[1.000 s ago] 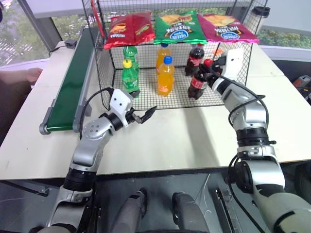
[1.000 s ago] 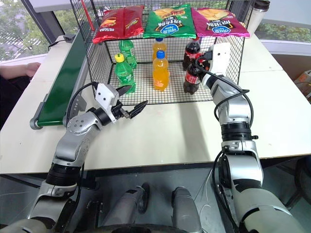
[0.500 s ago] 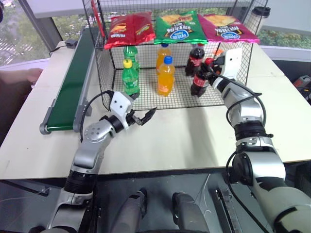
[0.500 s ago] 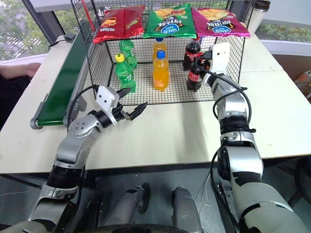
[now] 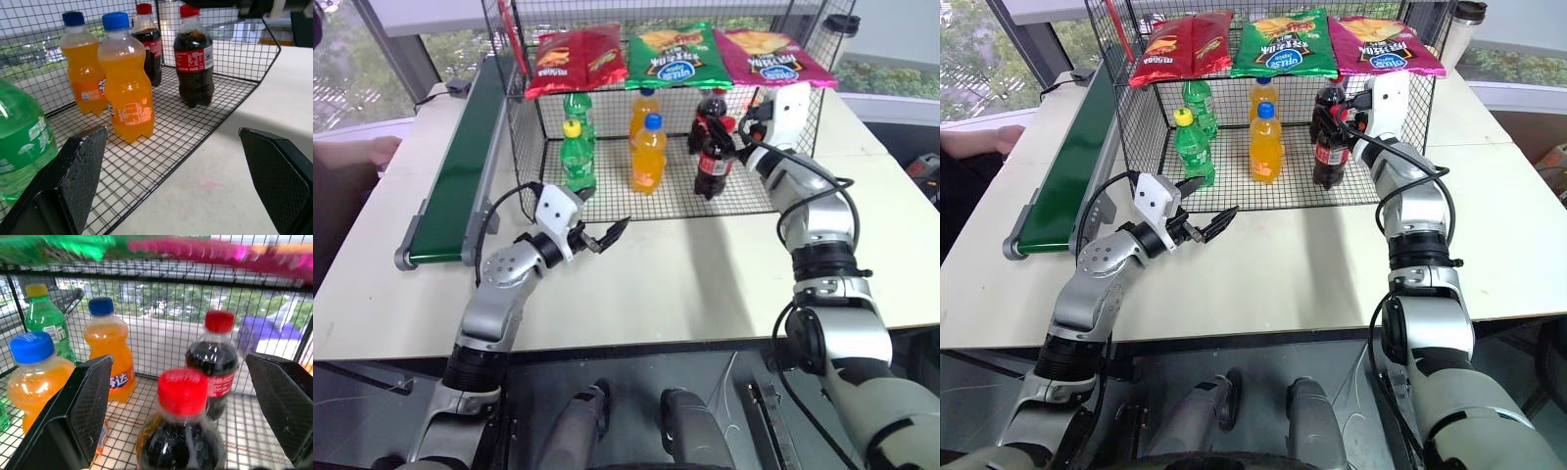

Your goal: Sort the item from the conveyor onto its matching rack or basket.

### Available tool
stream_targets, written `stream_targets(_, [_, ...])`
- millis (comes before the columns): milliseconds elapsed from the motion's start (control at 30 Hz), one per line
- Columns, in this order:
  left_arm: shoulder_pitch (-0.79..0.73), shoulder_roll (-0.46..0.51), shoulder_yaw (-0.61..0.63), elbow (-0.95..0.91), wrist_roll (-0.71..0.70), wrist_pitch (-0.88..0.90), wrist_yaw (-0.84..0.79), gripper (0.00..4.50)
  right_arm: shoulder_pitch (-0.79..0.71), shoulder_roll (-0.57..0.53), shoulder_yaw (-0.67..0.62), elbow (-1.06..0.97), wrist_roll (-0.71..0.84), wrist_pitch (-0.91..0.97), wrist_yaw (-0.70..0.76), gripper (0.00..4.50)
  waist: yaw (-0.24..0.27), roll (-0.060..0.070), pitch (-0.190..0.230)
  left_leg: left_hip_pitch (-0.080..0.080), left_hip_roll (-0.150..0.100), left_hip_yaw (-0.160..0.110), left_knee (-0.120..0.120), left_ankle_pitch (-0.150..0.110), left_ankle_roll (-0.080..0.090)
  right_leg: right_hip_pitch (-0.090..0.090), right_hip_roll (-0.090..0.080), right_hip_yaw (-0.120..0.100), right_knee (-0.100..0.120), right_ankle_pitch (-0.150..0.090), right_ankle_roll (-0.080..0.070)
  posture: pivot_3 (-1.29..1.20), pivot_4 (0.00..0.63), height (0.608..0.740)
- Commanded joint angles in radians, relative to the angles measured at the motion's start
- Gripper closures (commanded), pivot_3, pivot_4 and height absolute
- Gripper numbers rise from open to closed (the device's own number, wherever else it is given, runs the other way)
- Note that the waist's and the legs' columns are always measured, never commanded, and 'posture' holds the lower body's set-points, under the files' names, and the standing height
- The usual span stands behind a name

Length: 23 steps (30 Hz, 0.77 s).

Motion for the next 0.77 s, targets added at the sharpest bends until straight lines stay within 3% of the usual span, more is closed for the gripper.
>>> stream_targets(33, [0.015,0.002,0.003,-0.047,-0.015,0.009,-0.004,0.0,0.081,-0.037,-0.028,-0.224,0.049,0.115,0.019,0.1,0.001,0.0,0.0,0.0,0.0,0.0,0.0,0.0,0.0,0.0,0.0,0.0,0.0,0.0,0.0,0.0,0.15,0.738])
stream_targets(200, [0.077,0.018,-0.001,-0.077,-0.036,0.062,-0.023,0.0,0.253,-0.069,-0.011,-0.485,0.135,0.292,0.096,0.1,-0.002,0.001,0.0,0.0,0.0,0.0,0.0,0.0,0.0,0.0,0.0,0.0,0.0,0.0,0.0,0.0,0.15,0.738])
stream_targets(433, [0.154,-0.002,0.022,-0.112,-0.038,0.081,0.02,0.0,0.447,-0.041,0.054,-0.698,0.238,0.449,0.167,0.1,-0.001,0.001,-0.001,0.0,0.001,0.0,0.0,-0.001,-0.001,0.0,0.0,0.0,0.0,-0.002,-0.004,0.0,0.15,0.738])
stream_targets(567, [0.171,-0.04,0.053,-0.115,-0.053,0.102,0.083,0.0,0.567,0.003,0.12,-0.734,0.252,0.463,0.196,0.1,0.002,0.0,-0.001,0.0,0.001,0.0,0.0,-0.002,-0.002,0.001,-0.001,0.0,0.0,-0.002,-0.004,0.0,0.15,0.738])
stream_targets(767, [0.201,-0.033,0.061,-0.119,-0.06,0.111,0.089,0.0,0.575,0.036,0.129,-0.715,0.255,0.462,0.196,0.1,0.0,0.0,-0.001,0.001,0.001,0.0,0.001,-0.002,-0.002,0.001,-0.001,0.0,0.0,-0.002,-0.004,0.0,0.15,0.738])
